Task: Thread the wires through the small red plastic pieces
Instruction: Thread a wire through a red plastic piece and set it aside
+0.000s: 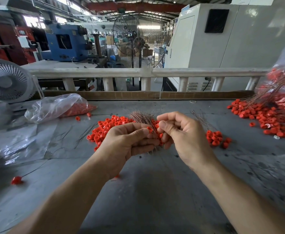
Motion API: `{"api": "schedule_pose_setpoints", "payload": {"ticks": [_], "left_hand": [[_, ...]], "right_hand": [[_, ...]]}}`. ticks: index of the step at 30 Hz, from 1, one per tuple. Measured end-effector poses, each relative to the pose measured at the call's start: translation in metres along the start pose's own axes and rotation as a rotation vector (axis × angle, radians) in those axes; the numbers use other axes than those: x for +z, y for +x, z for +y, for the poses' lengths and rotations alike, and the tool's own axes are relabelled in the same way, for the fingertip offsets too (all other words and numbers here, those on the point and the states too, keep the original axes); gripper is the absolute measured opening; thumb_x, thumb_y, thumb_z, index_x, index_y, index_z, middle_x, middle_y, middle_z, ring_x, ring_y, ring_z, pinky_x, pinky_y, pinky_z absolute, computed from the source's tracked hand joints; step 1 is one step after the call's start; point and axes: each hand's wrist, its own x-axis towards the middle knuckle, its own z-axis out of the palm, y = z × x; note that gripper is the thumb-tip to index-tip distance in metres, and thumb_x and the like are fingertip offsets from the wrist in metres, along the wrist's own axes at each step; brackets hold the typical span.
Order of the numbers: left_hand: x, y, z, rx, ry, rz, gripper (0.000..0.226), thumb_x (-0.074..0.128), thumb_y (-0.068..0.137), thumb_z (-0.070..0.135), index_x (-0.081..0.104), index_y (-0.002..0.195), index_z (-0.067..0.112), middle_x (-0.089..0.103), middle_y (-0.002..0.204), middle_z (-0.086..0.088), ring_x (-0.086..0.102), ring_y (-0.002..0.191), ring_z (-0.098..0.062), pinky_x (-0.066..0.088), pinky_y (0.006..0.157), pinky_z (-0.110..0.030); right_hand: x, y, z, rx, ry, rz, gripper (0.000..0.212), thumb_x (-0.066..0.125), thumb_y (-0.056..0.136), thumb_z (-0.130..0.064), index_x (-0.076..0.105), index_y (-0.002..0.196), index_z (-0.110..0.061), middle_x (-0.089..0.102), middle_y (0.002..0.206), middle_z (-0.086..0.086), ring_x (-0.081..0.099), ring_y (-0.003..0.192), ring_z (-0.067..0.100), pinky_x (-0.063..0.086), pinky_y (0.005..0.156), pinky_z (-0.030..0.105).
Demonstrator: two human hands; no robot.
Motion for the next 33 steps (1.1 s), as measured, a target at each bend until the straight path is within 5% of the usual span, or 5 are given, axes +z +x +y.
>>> {"api": "schedule_pose_setpoints", "payload": {"ticks": [9, 20, 33], "left_hand": [[0.0003, 0.0011, -0.0019, 0.014, -0.01, -0.005, 0.036, 0.071, 0.079, 0.014, 0.068, 0.111, -0.002, 0.075, 0.097, -0.022, 0.077, 0.09, -0.03, 0.063, 0.073, -0.032], [0.0001, 0.0016, -0.0032, 0.042, 0.045, -0.009, 0.035, 0.07, 0.08, 0.015, 0.068, 0.11, -0.002, 0.076, 0.1, -0.022, 0.076, 0.093, -0.031, 0.063, 0.077, -0.032], [0.0031, 0.0001, -0.0034, 0.095, 0.163, 0.014, 0.032, 0.067, 0.085, 0.014, 0.068, 0.113, -0.002, 0.076, 0.099, -0.021, 0.076, 0.091, -0.029, 0.063, 0.079, -0.033]], "right_hand": [[-0.0027, -0.0004, -0.0027, 0.02, 0.085, 0.016, 0.01, 0.07, 0.094, -0.006, 0.074, 0.098, -0.015, 0.071, 0.077, 0.011, 0.064, 0.061, 0.015, 0.056, 0.051, 0.031], [-0.002, -0.0027, -0.0056, -0.053, -0.066, 0.007, 0.016, 0.073, 0.093, -0.013, 0.08, 0.096, -0.026, 0.07, 0.066, -0.004, 0.063, 0.063, 0.004, 0.054, 0.059, 0.02], [0.0028, -0.0052, -0.0077, -0.171, -0.254, -0.002, 0.014, 0.08, 0.086, -0.012, 0.08, 0.088, -0.026, 0.073, 0.086, -0.012, 0.069, 0.089, 0.004, 0.05, 0.077, 0.013]]}}
